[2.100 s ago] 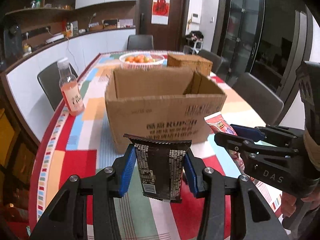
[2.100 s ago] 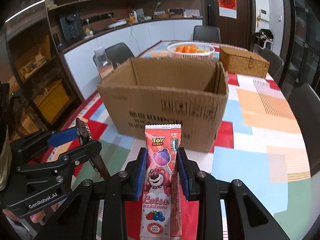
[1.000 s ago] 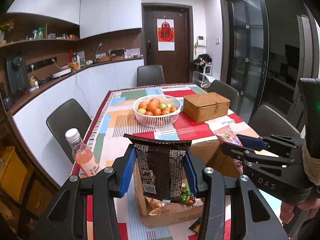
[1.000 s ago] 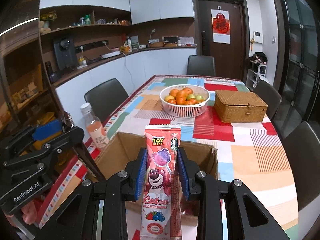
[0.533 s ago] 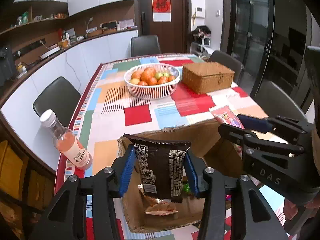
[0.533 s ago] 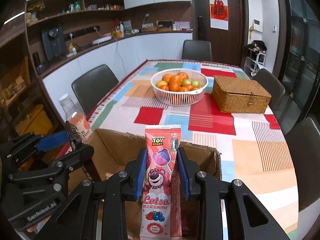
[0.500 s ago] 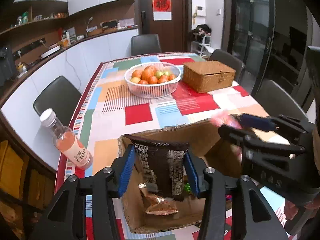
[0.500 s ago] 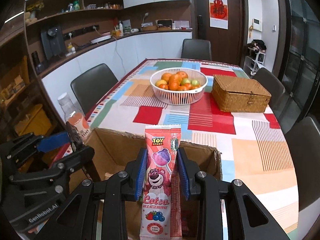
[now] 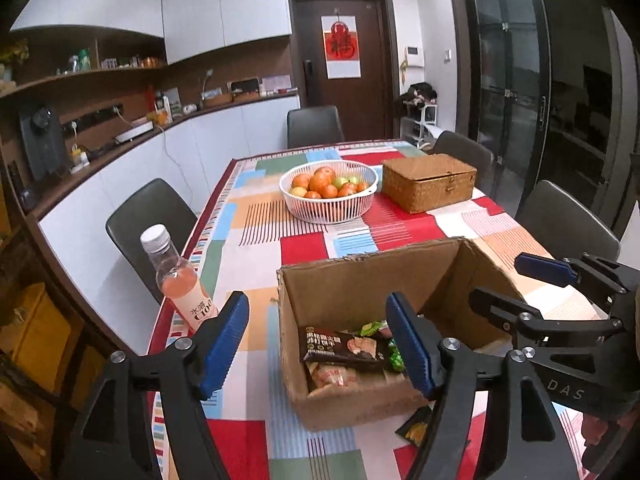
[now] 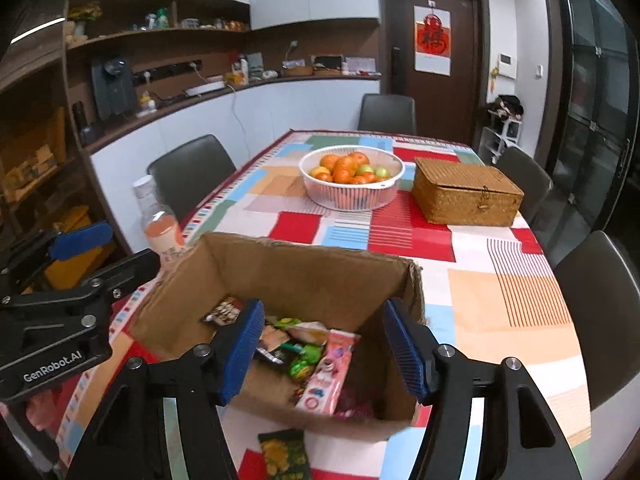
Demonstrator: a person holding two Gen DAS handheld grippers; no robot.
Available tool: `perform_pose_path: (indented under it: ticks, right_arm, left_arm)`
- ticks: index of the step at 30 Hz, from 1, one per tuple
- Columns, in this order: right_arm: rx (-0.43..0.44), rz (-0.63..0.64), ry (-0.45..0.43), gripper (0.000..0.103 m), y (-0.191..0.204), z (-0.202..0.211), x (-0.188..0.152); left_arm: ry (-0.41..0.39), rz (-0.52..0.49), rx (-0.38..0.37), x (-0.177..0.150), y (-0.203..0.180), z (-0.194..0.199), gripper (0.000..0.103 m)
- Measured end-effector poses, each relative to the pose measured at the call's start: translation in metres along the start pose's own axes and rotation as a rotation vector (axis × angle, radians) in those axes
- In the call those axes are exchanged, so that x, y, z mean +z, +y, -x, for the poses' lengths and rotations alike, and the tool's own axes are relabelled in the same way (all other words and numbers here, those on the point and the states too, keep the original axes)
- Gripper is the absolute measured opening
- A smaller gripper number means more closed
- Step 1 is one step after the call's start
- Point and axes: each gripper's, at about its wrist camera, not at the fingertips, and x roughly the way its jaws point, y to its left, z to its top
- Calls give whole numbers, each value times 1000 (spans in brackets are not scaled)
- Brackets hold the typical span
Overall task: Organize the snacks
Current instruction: 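Open both tools to drop the two packets into the box, then move the right tool down to the green cracker packet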
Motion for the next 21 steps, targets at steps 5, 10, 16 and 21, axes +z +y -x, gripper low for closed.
perform_pose_path:
  ticks: [5,10,16,21]
  right_arm:
    - [21,18,-35,63,7,24,-13]
    - [41,41,-37,63,15,36,-27]
    - [55,77,10,63,24,35,-54]
    - [71,86,95,63,28,21,-80]
  left_arm:
    - [-30,2,10,-15,-2,25,75]
    - [-21,1,14,-37,-3,39,79]
    - [40,10,20,-70,-4,41,79]
    - [112,9,26,-98,-7,33,79]
